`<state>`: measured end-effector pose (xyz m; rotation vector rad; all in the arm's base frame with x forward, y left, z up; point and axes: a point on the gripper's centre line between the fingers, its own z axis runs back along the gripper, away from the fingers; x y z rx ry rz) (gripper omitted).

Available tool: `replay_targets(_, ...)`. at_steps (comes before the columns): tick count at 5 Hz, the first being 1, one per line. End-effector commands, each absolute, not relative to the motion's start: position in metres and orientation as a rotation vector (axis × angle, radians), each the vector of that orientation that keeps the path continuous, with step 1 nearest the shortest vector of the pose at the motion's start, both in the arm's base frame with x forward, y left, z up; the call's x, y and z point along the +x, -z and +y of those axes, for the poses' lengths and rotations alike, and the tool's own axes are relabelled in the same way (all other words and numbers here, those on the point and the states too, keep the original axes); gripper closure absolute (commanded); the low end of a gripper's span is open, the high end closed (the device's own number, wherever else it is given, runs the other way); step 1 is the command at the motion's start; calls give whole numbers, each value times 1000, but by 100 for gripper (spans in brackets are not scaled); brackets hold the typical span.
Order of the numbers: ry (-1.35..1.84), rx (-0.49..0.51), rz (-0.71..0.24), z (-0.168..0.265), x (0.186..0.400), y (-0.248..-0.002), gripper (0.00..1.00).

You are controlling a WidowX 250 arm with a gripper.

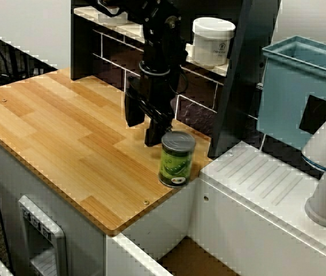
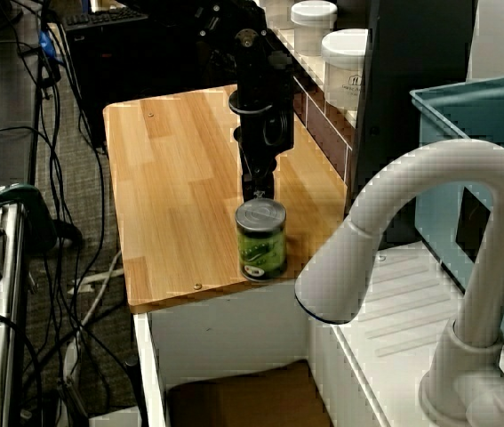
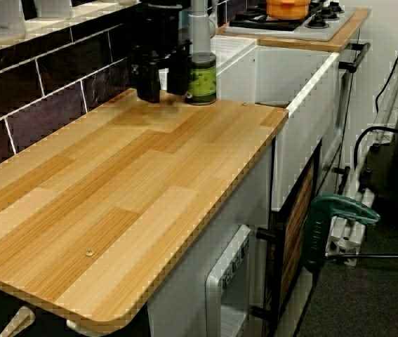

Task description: Push into sink

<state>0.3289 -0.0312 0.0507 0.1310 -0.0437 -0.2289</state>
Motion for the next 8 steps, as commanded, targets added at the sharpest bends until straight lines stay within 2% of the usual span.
replay_targets(1, 313, 90, -111, -76, 324, -81, 0)
replay_targets(4, 388, 110, -77, -139, 309, -67, 0)
replay_targets(6, 417, 97, -41, -147, 294, -73, 0)
replay_targets(8, 417, 97, -41, -147, 294, -73, 0)
